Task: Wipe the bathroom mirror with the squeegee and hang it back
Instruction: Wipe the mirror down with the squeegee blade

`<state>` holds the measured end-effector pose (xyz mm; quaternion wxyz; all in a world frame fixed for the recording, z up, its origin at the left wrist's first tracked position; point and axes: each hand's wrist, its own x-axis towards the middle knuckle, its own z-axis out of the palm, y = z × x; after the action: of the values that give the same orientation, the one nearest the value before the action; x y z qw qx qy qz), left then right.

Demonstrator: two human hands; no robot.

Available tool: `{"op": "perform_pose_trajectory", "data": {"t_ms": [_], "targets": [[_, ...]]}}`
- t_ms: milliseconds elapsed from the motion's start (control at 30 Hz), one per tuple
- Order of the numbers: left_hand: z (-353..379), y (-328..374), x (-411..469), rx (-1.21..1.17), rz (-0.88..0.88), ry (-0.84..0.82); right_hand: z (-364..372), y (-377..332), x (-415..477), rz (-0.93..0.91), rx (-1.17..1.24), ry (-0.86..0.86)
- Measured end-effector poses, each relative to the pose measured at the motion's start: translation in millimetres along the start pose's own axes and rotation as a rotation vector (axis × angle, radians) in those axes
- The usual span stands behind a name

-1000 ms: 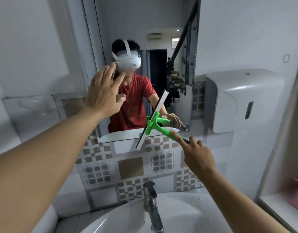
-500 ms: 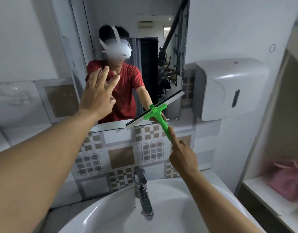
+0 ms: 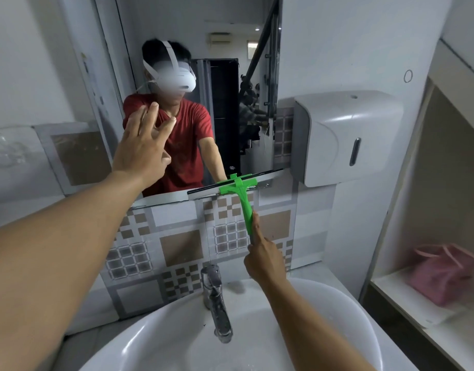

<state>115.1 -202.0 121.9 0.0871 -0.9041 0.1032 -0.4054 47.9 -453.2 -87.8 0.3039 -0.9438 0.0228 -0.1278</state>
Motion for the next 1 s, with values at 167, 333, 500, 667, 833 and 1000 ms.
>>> {"op": "perform_pose_trajectory", "data": {"t_ms": [167, 333, 500, 667, 833, 1000], "targets": [[-0.8, 3.7, -1.9, -0.001, -0.002, 0.009, 6.0, 1.6, 1.7, -0.008, 0.033, 0.002], [2.0, 3.7, -1.8, -0.004, 0.003, 0.023, 17.6, 10.4, -6.1, 0.018, 0.079, -0.033], [3.5, 3.1, -2.0, -0.010, 0.006, 0.038, 19.0, 14.8, -10.6, 0.034, 0.050, -0.071], [3.1, 3.0, -1.4, -0.002, 0.011, 0.035, 18.2, 17.3, -22.0, 0.057, 0.031, -0.074], [2.3, 4.7, -1.5, -0.023, -0.013, 0.017, 15.2, 22.5, -41.6, 0.084, 0.017, -0.086], [-2.3, 8.0, -2.2, -0.034, -0.044, -0.039, -3.6, 24.7, -58.9, 0.073, 0.000, -0.062]]}}
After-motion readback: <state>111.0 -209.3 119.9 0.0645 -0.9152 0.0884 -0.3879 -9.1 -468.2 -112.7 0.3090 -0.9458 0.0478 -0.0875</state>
